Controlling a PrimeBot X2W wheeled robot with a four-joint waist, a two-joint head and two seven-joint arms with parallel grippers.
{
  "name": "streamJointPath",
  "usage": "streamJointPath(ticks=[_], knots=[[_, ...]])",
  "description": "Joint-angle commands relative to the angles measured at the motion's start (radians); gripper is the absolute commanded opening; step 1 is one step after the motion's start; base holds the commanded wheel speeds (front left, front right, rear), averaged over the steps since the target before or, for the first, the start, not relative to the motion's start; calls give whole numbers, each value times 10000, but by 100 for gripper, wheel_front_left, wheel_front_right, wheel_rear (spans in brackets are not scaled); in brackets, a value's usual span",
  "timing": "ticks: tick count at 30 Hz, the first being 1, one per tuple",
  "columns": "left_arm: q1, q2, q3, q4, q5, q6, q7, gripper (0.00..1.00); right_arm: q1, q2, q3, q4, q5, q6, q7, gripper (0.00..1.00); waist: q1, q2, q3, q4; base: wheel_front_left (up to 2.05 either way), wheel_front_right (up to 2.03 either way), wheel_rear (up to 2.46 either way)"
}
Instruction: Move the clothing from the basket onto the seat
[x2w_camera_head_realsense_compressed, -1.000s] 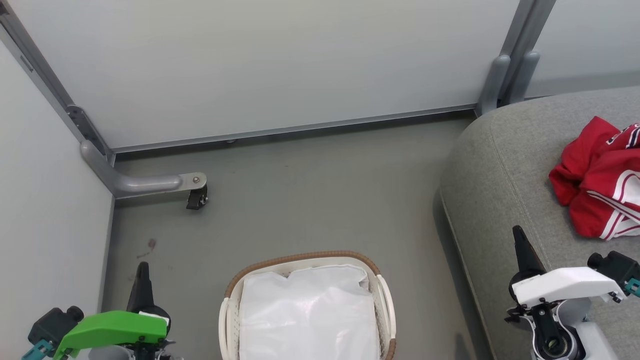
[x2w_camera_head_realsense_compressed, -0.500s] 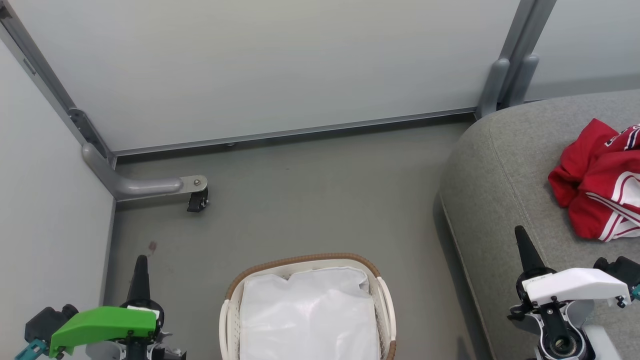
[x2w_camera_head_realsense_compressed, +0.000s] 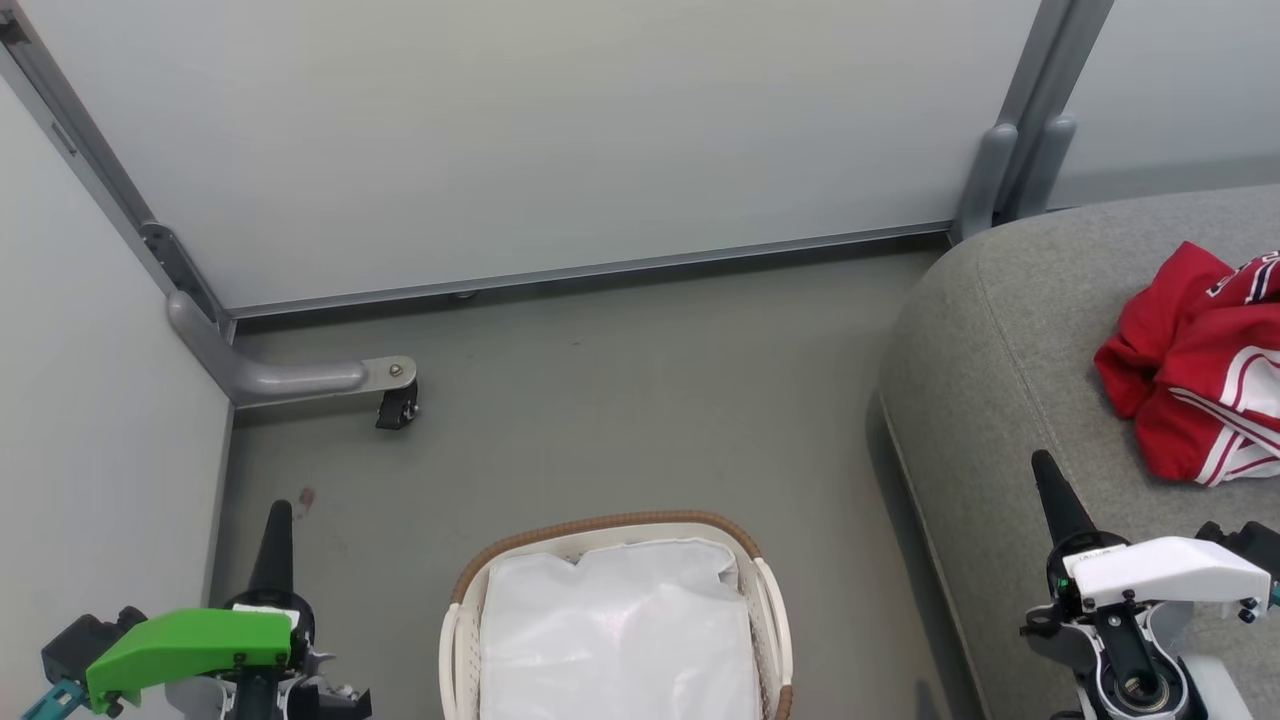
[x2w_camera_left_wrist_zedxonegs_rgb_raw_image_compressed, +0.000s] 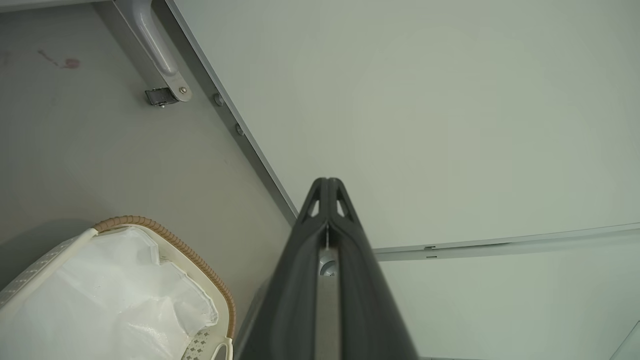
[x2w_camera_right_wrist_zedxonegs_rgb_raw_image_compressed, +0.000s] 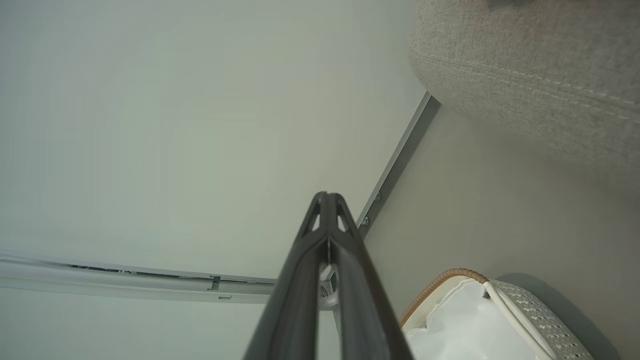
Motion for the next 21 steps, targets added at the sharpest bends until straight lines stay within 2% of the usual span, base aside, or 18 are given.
streamJointPath(ticks=[1, 21], knots=[[-235, 63, 46, -133, -249, -49, 58, 0, 60, -64, -53, -130, 278, -6, 79, 0, 0, -1, -10, 1, 0, 0, 0], [-289, 72, 206, -302, -1702, -102, 482, 0, 196, -78, -165, -361, 1925, -8, 516, 0, 0, -1, -141, 9, 0, 0, 0]])
